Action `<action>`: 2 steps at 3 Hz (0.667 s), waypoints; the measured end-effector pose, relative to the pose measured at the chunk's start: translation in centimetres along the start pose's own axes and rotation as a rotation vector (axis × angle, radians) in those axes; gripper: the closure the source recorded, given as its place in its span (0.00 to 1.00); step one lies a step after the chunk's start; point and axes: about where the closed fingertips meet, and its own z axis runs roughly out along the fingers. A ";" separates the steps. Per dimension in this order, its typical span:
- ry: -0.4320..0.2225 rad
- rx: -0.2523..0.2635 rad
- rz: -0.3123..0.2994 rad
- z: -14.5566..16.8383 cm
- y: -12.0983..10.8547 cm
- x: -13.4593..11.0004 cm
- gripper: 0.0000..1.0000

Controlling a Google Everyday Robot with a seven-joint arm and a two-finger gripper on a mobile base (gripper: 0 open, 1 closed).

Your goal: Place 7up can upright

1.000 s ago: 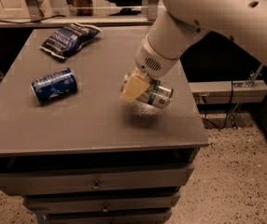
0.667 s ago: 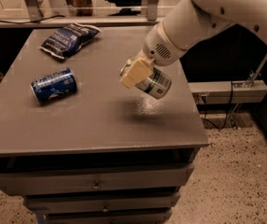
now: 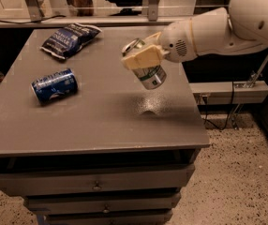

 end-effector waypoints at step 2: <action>-0.404 -0.003 -0.031 -1.9 -0.8 -2.6 1.00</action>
Offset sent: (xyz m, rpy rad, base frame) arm 0.0072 -0.0271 0.0469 0.5670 -0.2676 -0.0345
